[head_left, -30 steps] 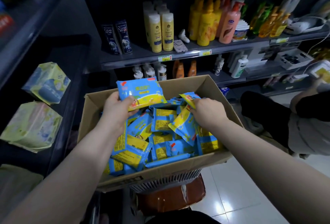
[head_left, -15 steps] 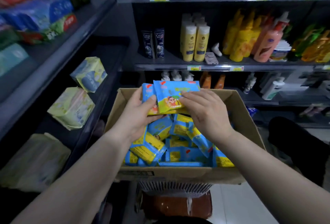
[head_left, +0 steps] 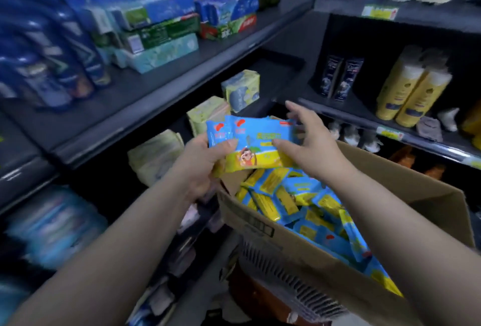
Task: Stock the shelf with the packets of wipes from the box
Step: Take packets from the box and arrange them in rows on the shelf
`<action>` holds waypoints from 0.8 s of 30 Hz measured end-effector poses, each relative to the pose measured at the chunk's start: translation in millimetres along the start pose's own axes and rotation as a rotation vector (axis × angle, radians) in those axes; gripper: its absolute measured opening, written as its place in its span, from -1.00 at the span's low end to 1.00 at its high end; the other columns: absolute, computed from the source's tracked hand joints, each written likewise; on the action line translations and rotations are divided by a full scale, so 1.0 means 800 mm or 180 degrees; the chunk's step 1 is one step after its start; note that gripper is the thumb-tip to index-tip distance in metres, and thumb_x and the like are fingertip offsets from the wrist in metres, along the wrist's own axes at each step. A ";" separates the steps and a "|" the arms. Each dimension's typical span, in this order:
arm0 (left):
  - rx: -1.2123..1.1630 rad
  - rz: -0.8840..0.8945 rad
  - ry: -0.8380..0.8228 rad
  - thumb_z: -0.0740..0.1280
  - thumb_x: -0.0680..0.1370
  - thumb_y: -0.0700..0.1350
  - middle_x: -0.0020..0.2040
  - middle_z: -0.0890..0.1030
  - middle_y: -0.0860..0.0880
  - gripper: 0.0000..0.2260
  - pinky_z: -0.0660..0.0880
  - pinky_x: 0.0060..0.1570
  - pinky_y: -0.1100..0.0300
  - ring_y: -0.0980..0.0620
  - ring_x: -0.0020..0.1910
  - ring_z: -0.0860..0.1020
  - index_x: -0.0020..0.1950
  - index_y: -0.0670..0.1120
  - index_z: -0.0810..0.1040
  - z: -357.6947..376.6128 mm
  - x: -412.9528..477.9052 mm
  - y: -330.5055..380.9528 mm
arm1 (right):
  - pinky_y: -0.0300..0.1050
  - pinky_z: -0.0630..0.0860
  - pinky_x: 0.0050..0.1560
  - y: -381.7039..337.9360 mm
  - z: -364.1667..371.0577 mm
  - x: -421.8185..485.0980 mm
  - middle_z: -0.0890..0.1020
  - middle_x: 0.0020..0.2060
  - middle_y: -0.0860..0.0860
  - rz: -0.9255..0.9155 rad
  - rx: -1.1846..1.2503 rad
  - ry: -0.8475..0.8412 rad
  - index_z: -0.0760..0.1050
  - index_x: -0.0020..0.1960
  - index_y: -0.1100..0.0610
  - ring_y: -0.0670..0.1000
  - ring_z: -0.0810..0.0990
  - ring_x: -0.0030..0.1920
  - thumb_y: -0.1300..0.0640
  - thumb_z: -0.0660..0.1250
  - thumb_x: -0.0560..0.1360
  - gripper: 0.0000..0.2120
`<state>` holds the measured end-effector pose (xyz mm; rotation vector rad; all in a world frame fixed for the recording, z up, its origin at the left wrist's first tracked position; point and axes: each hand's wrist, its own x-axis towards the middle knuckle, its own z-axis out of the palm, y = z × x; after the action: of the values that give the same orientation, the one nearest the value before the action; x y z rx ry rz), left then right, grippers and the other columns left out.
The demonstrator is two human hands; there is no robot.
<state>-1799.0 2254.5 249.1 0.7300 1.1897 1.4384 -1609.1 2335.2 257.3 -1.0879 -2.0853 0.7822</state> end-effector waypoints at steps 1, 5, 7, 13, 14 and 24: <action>0.0019 0.0055 0.0118 0.32 0.47 -0.29 -0.11 0.69 -0.10 -0.81 0.62 -0.20 0.12 -0.02 -0.20 0.66 0.08 -0.21 0.55 -0.009 -0.007 0.002 | -0.26 0.32 0.18 -0.005 0.006 0.010 0.42 0.19 -0.01 0.0132 0.0152 -0.0081 0.27 0.44 0.02 -0.10 0.40 0.14 0.11 0.48 0.40 -0.32; -0.0107 0.0355 0.0727 0.31 0.48 -0.33 -0.19 0.69 -0.06 -0.82 0.61 -0.30 0.16 0.03 -0.29 0.65 0.06 -0.20 0.52 -0.052 -0.045 0.017 | -0.08 0.55 0.00 -0.037 0.046 0.044 0.59 -0.07 -0.05 0.0158 0.0618 -0.0633 0.52 0.19 0.07 -0.12 0.53 -0.15 0.14 0.57 0.28 -0.49; -0.0111 0.0514 0.1030 0.29 0.50 -0.33 -0.20 0.70 -0.06 -0.83 0.60 -0.31 0.18 0.04 -0.30 0.65 0.07 -0.21 0.53 -0.075 -0.065 0.030 | 0.03 0.58 -0.04 -0.060 0.072 0.056 0.63 -0.13 0.01 -0.0009 0.0868 -0.0878 0.57 -0.02 0.04 -0.07 0.55 -0.20 0.14 0.60 0.23 -0.63; -0.0086 0.0884 0.1741 0.28 0.55 -0.26 -0.18 0.70 -0.02 -0.89 0.62 -0.24 0.16 0.05 -0.24 0.66 0.05 -0.16 0.53 -0.149 -0.127 0.071 | 0.10 0.57 -0.14 -0.141 0.139 0.077 0.64 -0.21 0.09 -0.0366 0.1245 -0.1305 0.50 -0.21 -0.01 0.05 0.56 -0.25 0.20 0.57 0.26 -0.73; -0.0081 0.0931 0.1810 0.28 0.55 -0.26 -0.18 0.70 -0.01 -0.88 0.63 -0.23 0.16 0.05 -0.24 0.66 0.06 -0.16 0.53 -0.160 -0.138 0.079 | 0.08 0.56 -0.15 -0.153 0.151 0.081 0.62 -0.24 0.07 -0.0405 0.1325 -0.1408 0.49 -0.22 0.00 0.03 0.55 -0.26 0.24 0.56 0.27 -0.71; 0.0031 0.1444 0.2571 0.23 0.54 -0.36 -0.14 0.69 -0.04 -0.82 0.60 -0.08 0.18 0.05 -0.16 0.66 0.11 -0.25 0.52 -0.301 -0.248 0.149 | -0.25 0.49 -0.35 -0.293 0.252 0.108 0.52 -0.32 0.01 -0.0914 0.1793 -0.1967 0.44 -0.23 0.05 -0.11 0.52 -0.37 0.32 0.50 0.31 -0.71</action>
<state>-2013.5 2008.1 318.7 0.4328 1.7004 2.2256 -1911.0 2255.6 332.7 -0.2410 -2.2029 1.5713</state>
